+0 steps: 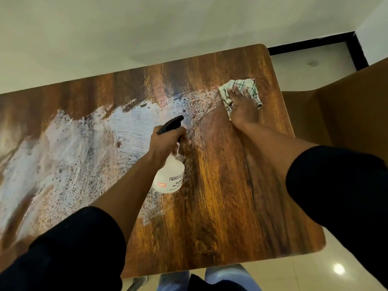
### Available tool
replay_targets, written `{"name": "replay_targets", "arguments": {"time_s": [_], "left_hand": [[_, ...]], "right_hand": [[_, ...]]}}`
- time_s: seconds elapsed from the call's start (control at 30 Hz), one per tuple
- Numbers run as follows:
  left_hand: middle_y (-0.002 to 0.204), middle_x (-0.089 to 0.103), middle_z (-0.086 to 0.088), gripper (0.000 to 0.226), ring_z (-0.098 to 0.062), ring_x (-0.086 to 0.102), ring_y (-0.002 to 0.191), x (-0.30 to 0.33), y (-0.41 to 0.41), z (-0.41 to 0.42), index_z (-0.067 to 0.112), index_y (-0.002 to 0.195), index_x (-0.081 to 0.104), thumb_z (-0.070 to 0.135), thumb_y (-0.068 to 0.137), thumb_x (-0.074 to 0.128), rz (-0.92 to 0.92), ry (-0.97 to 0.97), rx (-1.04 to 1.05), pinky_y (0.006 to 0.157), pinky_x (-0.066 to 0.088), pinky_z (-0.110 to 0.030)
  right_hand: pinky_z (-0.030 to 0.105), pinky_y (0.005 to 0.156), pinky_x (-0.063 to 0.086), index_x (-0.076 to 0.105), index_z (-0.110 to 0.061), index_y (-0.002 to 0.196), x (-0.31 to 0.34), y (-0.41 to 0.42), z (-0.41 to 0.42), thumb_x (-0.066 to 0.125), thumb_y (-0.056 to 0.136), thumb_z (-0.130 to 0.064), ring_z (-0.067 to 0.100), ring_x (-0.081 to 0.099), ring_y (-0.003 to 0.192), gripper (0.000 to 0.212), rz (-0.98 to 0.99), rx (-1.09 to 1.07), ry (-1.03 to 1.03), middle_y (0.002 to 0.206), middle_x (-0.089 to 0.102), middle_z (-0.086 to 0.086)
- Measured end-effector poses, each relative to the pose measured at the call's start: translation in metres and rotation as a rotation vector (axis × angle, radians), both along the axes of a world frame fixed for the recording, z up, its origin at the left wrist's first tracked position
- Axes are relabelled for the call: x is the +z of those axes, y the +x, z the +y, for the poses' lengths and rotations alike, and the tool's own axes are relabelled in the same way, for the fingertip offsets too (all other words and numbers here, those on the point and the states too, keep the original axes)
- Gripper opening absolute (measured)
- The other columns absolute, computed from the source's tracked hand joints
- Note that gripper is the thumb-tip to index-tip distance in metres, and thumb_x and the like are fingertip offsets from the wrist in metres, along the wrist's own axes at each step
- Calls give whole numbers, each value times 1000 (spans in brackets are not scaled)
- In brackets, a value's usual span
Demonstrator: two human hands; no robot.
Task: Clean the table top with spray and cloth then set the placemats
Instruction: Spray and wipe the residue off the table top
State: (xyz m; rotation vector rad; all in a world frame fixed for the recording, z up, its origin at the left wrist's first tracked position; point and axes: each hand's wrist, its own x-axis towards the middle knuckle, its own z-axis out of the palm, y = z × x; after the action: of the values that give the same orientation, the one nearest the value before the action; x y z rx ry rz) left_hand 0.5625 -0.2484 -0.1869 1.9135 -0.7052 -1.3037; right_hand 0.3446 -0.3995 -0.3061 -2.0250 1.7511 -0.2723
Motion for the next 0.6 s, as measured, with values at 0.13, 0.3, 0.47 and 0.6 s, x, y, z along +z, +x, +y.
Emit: {"name": "replay_targets", "arguments": {"time_s": [0.13,0.3,0.47,0.6], "left_hand": [[68,72,-11,39,-33,66,72,-1,-1,-2,31,66,74,8,98,71,12,-5,27,44,39,-28],[67,72,-9,29,-24,70,65,0,-1,-9,30,78,68,7,96,70,-26,-14,85,49,39,-29],[67,71,-9,25,-21,69,62,-2,-1,-16,33,89,70,10,97,72,-12,-12,76,48,39,-28],[70,71,-11,15,-25,71,67,-8,-3,-20,27,92,70,13,98,74,12,-4,45,45,38,-25]], "right_hand": [[53,126,10,40,-36,154,-2,32,12,63,97,-17,28,14,156,64,-32,-57,47,166,27,-4],[51,126,11,41,-36,152,-8,82,63,65,85,-2,24,18,155,79,-10,403,-30,163,32,-8],[49,126,8,35,-31,156,-2,61,44,52,90,6,21,18,156,77,-16,457,-78,165,26,-10],[54,125,17,31,-30,158,-5,12,-12,44,102,-6,25,13,157,62,3,118,-44,167,24,-6]]}}
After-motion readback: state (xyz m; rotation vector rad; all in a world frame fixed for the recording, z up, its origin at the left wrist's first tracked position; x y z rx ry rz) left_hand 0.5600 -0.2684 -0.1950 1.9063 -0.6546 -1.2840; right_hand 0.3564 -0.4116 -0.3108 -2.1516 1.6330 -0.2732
